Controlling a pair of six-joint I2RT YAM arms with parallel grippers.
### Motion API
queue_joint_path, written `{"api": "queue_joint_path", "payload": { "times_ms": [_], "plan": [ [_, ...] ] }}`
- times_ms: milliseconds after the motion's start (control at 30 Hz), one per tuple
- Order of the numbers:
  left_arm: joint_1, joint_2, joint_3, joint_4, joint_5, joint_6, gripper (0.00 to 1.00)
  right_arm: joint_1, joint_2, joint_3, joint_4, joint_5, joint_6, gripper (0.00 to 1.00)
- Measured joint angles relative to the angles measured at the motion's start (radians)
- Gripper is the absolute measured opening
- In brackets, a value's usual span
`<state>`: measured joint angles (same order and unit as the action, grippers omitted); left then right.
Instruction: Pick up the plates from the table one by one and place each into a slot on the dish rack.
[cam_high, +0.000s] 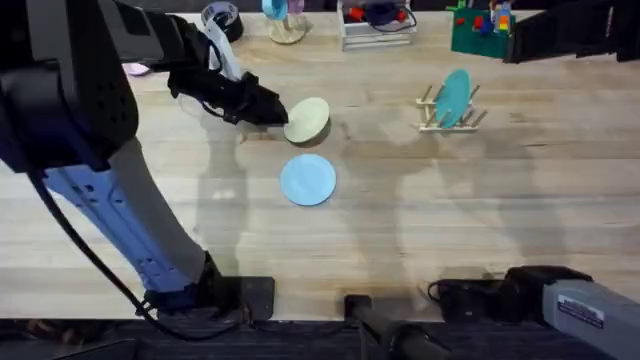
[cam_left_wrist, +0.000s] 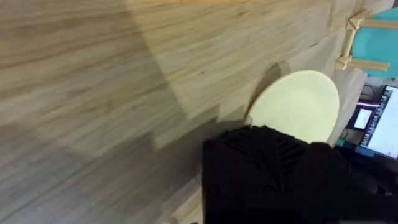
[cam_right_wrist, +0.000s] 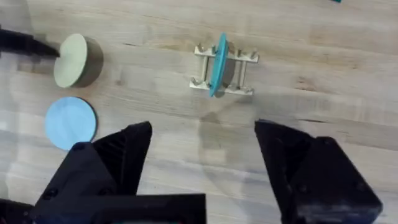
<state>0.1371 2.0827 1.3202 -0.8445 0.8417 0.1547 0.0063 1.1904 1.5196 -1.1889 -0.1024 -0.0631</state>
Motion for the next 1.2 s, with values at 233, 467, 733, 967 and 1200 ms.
{"api": "queue_joint_path", "payload": {
  "times_ms": [233, 467, 733, 967, 1200],
  "plan": [
    [-0.003, 0.017, 0.050, -0.121, -0.037, 0.031, 0.040, 0.000, 0.000, 0.000, 0.000, 0.000, 0.000, 0.995],
    [-0.005, 0.027, 0.151, -0.229, -0.086, 0.051, 0.040, 0.000, 0.000, 0.000, 0.000, 0.000, 0.000, 0.993],
    [-0.005, -0.013, 0.201, -0.247, -0.083, 0.047, 0.040, 0.000, 0.000, 0.000, 0.000, 0.000, 0.000, 0.994],
    [-0.013, -0.023, 0.204, -0.192, -0.057, 0.028, 0.038, 0.000, 0.000, 0.000, 0.000, 0.000, 0.000, 0.994],
    [-0.044, -0.023, 0.204, -0.172, -0.049, 0.003, 0.040, 0.000, 0.000, 0.000, 0.000, 0.000, 0.000, 0.994]
  ]
}}
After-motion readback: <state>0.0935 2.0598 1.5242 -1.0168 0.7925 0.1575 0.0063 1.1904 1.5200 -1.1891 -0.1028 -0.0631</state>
